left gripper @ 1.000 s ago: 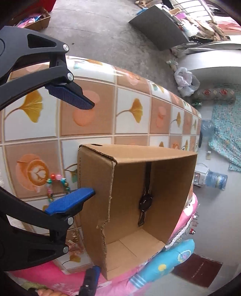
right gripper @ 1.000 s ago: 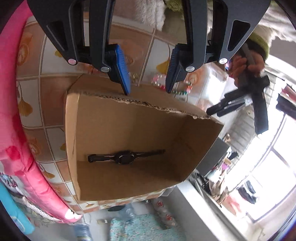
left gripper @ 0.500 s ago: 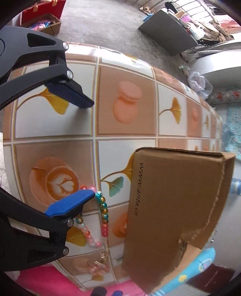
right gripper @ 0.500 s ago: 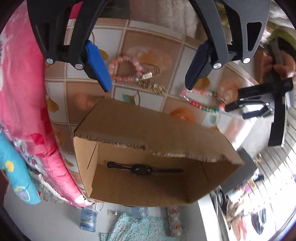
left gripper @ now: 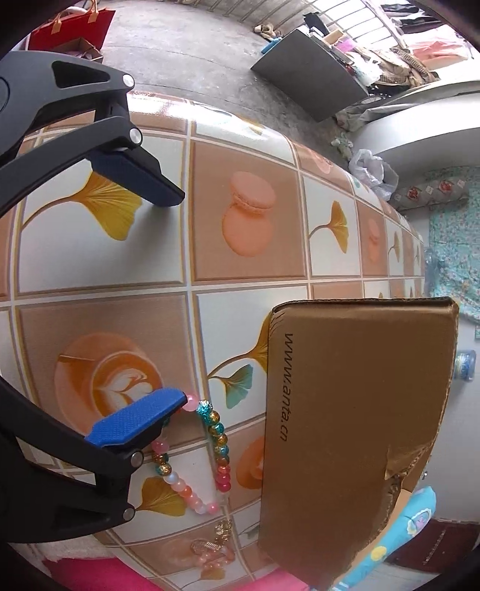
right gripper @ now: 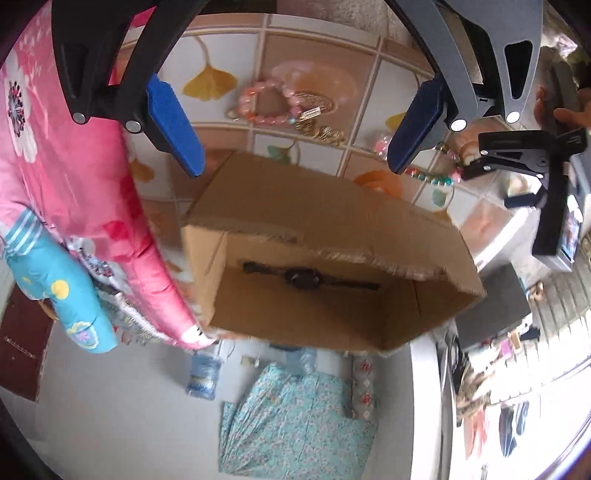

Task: Organize jewelry
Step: 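Withdraw both grippers from the box toward the bead bracelet, then close the right gripper on the multicolour bead bracelet and lift it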

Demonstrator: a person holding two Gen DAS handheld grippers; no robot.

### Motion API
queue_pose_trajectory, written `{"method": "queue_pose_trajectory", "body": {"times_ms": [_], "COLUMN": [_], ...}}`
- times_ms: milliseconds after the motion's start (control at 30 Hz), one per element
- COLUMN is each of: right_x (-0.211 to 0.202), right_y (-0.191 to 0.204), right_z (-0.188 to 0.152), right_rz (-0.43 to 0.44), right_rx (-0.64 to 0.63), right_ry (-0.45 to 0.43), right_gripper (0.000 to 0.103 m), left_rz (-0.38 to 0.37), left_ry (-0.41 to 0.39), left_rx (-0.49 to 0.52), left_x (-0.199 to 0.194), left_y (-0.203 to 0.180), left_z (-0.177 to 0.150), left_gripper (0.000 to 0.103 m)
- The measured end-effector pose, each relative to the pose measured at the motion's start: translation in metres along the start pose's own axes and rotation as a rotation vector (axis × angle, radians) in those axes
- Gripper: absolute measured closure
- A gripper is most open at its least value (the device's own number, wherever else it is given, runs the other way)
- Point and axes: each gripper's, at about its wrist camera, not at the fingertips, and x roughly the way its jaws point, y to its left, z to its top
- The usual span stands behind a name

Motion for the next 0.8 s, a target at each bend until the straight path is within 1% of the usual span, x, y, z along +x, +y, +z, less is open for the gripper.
{"method": "queue_pose_trajectory", "body": {"times_ms": [67, 100, 167, 233, 267, 333, 367, 400, 467, 500, 567, 633, 667, 733, 800], "right_x": [0.008, 0.014, 0.032, 0.044, 0.053, 0.061, 0.067, 0.072, 0.082, 0.087, 0.095, 0.098, 0.098, 0.097, 0.096], "right_y": [0.008, 0.014, 0.024, 0.03, 0.033, 0.038, 0.041, 0.043, 0.046, 0.047, 0.049, 0.05, 0.052, 0.058, 0.061], "right_z": [0.001, 0.003, 0.005, 0.006, 0.008, 0.007, 0.008, 0.007, 0.008, 0.007, 0.006, 0.005, 0.005, 0.004, 0.003], "right_rz": [0.067, 0.113, 0.181, 0.224, 0.235, 0.26, 0.262, 0.251, 0.256, 0.256, 0.246, 0.253, 0.251, 0.248, 0.258], "right_rx": [-0.013, -0.018, -0.031, -0.032, -0.031, -0.031, -0.034, -0.037, -0.03, -0.025, -0.019, -0.011, -0.016, -0.032, -0.035], "right_ry": [0.007, 0.024, 0.096, 0.145, 0.184, 0.214, 0.233, 0.252, 0.287, 0.301, 0.329, 0.341, 0.338, 0.338, 0.341], "right_gripper": [0.008, 0.011, 0.019, 0.032, 0.043, 0.055, 0.058, 0.064, 0.069, 0.072, 0.074, 0.079, 0.079, 0.083, 0.087], "left_rz": [0.001, 0.0, 0.004, 0.015, 0.021, 0.022, 0.019, 0.014, 0.003, -0.021, -0.093, -0.149, -0.171, -0.247, -0.302], "left_ry": [0.01, 0.014, 0.007, -0.015, -0.025, -0.039, -0.039, -0.033, -0.023, -0.039, -0.092, -0.135, -0.144, -0.169, -0.159], "left_rx": [0.001, 0.0, 0.003, 0.008, 0.006, -0.004, -0.006, -0.003, 0.008, 0.004, -0.01, -0.009, -0.006, -0.001, -0.001], "left_x": [0.0, 0.0, 0.0, -0.005, -0.006, -0.007, -0.006, -0.006, -0.01, -0.015, -0.028, -0.04, -0.043, -0.049, -0.048], "left_y": [0.0, 0.0, 0.0, -0.004, -0.005, -0.005, -0.005, -0.004, -0.004, -0.003, 0.0, 0.0, -0.001, -0.004, -0.008], "left_z": [0.002, 0.003, 0.002, -0.003, -0.005, -0.007, -0.008, -0.007, -0.008, -0.01, -0.014, -0.018, -0.019, -0.021, -0.021], "left_gripper": [0.007, 0.007, 0.007, 0.007, 0.007, 0.007, 0.007, 0.007, 0.007, 0.007, 0.009, 0.009, 0.01, 0.022, 0.034]}}
